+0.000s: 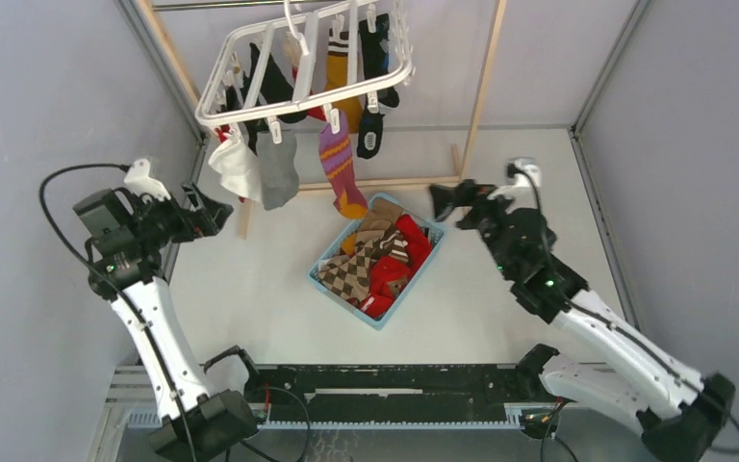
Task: Clip the socks to the hanger
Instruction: Clamp the sock onto the hanger, then reset both arms
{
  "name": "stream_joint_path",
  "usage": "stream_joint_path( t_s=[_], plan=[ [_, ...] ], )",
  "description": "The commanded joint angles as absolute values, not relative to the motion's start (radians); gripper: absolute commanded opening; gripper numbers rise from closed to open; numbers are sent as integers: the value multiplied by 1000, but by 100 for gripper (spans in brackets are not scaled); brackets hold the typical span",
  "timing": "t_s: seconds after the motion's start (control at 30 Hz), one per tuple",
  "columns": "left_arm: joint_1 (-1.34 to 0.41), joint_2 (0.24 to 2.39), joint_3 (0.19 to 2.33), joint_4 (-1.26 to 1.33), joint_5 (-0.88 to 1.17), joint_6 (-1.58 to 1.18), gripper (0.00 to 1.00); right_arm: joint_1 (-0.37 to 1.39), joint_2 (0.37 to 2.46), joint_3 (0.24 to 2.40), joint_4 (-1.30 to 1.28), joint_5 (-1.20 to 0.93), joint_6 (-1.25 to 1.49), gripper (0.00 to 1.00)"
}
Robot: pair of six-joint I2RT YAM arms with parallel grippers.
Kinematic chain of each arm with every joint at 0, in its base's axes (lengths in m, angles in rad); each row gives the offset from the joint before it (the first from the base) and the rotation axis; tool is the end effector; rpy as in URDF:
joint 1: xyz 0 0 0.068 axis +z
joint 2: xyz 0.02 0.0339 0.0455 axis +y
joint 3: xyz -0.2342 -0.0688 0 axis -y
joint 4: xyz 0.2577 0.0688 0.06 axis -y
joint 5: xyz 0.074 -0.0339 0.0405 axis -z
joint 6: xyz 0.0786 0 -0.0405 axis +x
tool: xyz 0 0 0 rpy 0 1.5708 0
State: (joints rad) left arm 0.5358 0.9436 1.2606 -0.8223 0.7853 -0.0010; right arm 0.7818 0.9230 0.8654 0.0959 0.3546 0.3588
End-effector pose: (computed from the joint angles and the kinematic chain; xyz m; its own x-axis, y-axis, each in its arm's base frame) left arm 0.2193 0.0656 0.3777 -0.4164 -0.2481 -0.8747 0.1705 0.9237 -0.3431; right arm 0.2229 0.1828 0.3510 -0.1201 0.3448 -0.9310 -0.3977 0.8425 0.3633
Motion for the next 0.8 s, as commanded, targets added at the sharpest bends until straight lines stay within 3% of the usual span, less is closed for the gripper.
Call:
stream_joint_path(
  t_s=[0.0,0.13,0.27,0.5,0.77],
  plan=[
    [581,963,1024,-609,688,125,100,486,774,755,-167,307,498,99],
    [581,1030,876,-426,617,120,100,185,738,698,-217,276,561,99],
    [580,1134,798,-265,602,76,100,39,802,590,-93,328,529,99],
    [568,1234,623,164,581,-45,100,23,964,447,192,539,448,99],
    [501,1204,432,517,521,-98,100,42,1066,283,598,479,270,99]
  ],
)
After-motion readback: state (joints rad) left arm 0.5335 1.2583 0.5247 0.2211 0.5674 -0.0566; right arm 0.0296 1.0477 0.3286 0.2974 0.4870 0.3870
